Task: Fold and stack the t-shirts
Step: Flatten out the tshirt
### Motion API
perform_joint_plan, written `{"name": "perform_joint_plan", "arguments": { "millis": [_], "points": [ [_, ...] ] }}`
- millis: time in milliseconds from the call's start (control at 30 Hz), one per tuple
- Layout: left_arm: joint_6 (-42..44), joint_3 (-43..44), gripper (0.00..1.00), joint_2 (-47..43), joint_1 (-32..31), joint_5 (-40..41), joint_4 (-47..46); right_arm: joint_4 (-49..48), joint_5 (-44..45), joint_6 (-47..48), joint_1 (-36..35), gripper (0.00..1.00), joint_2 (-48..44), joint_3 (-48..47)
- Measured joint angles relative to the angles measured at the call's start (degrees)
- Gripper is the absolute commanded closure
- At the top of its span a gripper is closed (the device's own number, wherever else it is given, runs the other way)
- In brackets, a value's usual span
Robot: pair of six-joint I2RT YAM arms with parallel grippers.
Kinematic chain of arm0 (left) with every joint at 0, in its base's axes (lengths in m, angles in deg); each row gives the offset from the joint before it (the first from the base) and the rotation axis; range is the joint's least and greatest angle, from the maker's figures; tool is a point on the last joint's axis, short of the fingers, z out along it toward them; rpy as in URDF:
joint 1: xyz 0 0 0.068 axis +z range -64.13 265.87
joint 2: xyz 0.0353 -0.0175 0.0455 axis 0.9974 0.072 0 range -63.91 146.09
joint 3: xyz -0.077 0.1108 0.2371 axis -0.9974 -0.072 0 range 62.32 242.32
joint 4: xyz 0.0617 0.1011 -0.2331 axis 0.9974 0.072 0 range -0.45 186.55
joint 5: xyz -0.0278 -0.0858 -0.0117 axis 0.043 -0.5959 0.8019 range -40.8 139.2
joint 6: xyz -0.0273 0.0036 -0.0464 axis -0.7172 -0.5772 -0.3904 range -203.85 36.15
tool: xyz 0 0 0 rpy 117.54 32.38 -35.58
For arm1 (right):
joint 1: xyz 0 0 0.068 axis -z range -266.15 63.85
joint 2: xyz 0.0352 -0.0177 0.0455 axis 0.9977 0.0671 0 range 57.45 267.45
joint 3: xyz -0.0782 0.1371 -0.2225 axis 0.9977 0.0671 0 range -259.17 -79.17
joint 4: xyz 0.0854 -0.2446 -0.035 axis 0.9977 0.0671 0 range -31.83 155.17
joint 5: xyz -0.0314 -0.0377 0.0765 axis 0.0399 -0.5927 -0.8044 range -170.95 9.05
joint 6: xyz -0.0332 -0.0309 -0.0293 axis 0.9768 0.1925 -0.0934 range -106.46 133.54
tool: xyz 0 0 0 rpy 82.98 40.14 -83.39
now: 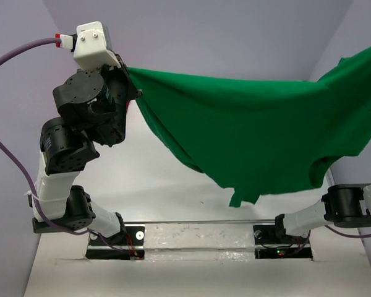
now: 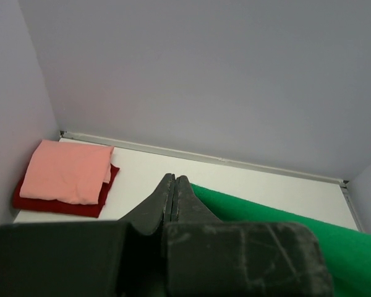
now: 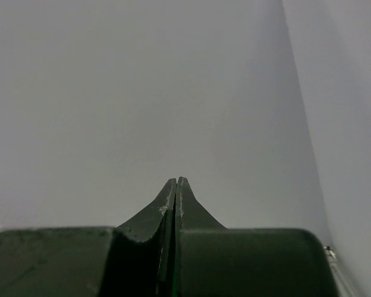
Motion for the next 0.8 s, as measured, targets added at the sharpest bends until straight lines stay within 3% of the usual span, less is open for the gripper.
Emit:
{"name": "perform_joint_plan", "arguments": {
  "millis": [233, 467, 567, 800],
  "points": [
    [-3.4, -3.6, 1.00, -0.9, 0.0, 0.5, 1.8, -1.8, 8.5, 4.2, -0.3, 1.00, -1.3, 15.2],
    [-6.2, -2.1, 1.00, -0.9, -0.1, 1.4, 5.8, -2.0, 12.5, 6.5, 0.2, 1.00, 1.0, 21.1],
    [-6.2, -2.2, 1.00, -1.0, -0.7, 1.8, 5.7, -2.1, 13.4, 6.9, 2.8, 1.00, -0.2, 25.2],
    [-5.5, -2.3, 1.00, -0.8, -2.0, 3.0, 5.6, -2.8, 18.6, 7.4, 18.8, 1.00, -4.5, 37.9]
  ]
}}
